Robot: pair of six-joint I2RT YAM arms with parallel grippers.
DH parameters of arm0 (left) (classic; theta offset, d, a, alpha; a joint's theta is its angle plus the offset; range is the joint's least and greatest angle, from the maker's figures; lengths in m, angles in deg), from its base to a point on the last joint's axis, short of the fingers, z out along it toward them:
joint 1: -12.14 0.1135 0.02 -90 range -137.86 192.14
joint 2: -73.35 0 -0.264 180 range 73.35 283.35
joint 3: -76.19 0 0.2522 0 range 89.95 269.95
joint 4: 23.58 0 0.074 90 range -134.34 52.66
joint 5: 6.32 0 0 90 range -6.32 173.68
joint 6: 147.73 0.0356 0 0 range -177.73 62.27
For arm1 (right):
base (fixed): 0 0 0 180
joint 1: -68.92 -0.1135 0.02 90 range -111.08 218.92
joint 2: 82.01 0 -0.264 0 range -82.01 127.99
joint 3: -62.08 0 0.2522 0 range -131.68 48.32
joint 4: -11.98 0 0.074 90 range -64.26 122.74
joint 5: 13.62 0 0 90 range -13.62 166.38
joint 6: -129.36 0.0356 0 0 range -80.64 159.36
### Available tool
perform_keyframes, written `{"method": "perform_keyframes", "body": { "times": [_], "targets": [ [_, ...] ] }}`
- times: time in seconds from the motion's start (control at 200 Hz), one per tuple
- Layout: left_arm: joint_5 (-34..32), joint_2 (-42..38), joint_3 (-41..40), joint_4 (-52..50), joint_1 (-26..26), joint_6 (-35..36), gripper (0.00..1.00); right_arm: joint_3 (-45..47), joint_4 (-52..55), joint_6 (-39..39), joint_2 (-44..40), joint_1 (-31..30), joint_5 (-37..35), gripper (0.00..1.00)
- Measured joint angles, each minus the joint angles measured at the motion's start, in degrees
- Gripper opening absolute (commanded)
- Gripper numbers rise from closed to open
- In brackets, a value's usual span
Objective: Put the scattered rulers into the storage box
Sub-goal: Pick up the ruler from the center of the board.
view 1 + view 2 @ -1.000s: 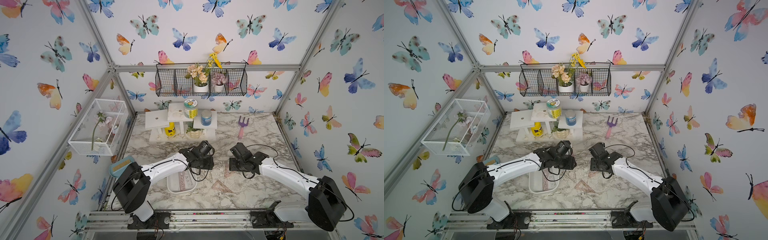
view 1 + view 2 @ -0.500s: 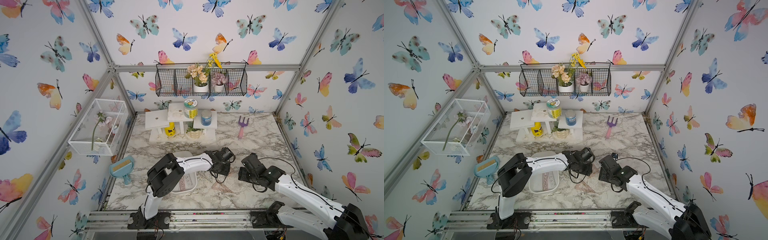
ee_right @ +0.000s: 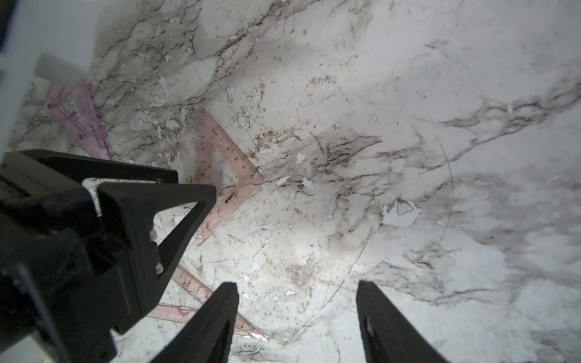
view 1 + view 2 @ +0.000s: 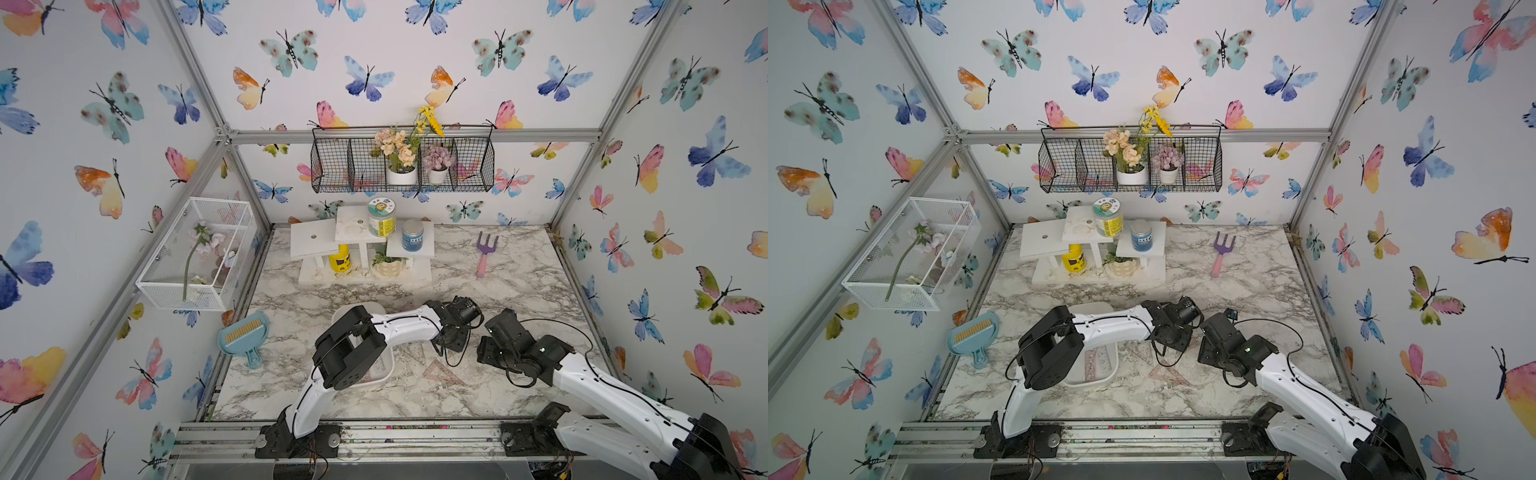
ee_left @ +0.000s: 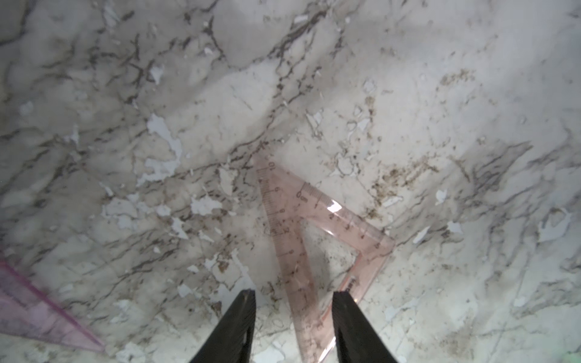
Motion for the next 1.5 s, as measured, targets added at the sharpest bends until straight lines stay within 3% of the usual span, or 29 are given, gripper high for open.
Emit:
{"method": "perform_keyframes", "body": {
  "times": [0.401, 0.946, 1.126, 1.502],
  "targets": [
    [-1.8, 2.2, 2.4, -1.2, -0.1, 0.8, 0.34, 1.3, 0.0, 0.1, -1.5, 0.0, 0.0, 0.63],
    [-7.5, 2.9, 2.0, -0.7, -2.5, 0.6, 0.31, 6.3, -2.4, 3.5, -5.2, 0.0, 1.0, 0.56],
    [-7.9, 2.9, 1.4, 0.8, -2.6, 0.3, 0.21, 9.7, -5.7, 6.1, -6.6, 0.0, 2.2, 0.53],
    [-6.3, 1.9, -2.3, 8.3, -2.2, -0.7, 0.19, 14.0, -18.3, 10.5, -2.9, 0.5, 4.3, 0.53]
  ]
}}
